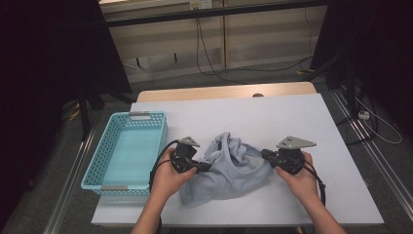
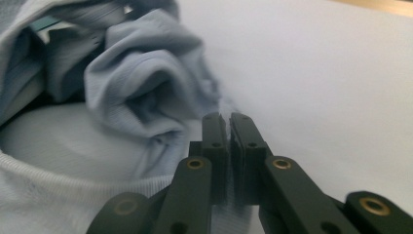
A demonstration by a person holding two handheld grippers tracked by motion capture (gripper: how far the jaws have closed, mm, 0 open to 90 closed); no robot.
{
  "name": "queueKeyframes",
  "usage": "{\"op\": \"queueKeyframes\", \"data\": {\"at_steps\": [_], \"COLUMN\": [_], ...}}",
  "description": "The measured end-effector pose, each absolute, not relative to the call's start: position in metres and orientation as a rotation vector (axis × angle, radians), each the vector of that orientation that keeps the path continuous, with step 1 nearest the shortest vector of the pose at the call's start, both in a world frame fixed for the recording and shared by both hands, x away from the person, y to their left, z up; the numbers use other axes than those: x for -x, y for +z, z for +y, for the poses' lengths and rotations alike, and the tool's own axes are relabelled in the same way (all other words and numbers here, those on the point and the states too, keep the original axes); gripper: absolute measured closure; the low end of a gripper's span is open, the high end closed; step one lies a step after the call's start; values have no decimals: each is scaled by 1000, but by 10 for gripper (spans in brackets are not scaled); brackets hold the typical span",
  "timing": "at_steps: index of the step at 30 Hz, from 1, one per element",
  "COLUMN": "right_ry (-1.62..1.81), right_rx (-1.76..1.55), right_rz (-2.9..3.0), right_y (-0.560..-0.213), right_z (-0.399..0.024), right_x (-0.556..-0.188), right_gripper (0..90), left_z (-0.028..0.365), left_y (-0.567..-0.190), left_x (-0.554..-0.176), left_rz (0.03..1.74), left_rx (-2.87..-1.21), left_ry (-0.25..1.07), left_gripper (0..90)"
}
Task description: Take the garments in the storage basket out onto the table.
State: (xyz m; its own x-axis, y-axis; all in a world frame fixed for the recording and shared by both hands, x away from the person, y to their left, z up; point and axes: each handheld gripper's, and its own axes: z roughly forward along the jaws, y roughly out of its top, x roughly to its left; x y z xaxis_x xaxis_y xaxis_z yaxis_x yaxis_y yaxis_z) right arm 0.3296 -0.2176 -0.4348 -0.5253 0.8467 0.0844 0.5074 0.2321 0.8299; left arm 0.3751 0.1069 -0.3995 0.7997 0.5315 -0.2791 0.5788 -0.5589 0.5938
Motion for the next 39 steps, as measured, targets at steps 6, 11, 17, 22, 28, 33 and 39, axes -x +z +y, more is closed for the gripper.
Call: {"op": "queueKeyframes", "data": {"at_steps": [6,11,17,22,28,33,39], "right_ry": [1207,1165,1140,1137,1220,1262,1272], "right_rx": [-1199,-1179,-1169,-1158,-1207,-1266,-1272], "right_rz": [2208,2278,2309,2300,2245,2186,2156], "right_y": [-440,-450,-456,-457,-444,-440,-435], "right_z": [-201,-190,-184,-186,-198,-209,-216], "right_x": [-328,-330,-332,-333,-337,-341,-342], "right_gripper": [865,861,838,736,618,538,506], "left_z": [107,106,106,106,106,106,105], "left_y": [-399,-399,-400,-401,-403,-403,-404], "left_x": [-375,-375,-375,-375,-376,-377,-376], "left_rz": [814,817,824,826,824,822,822], "left_rx": [-2283,-2281,-2278,-2275,-2279,-2279,-2281], "left_ry": [-81,-84,-92,-93,-103,-105,-104], "left_gripper": [895,894,893,893,893,893,893]}}
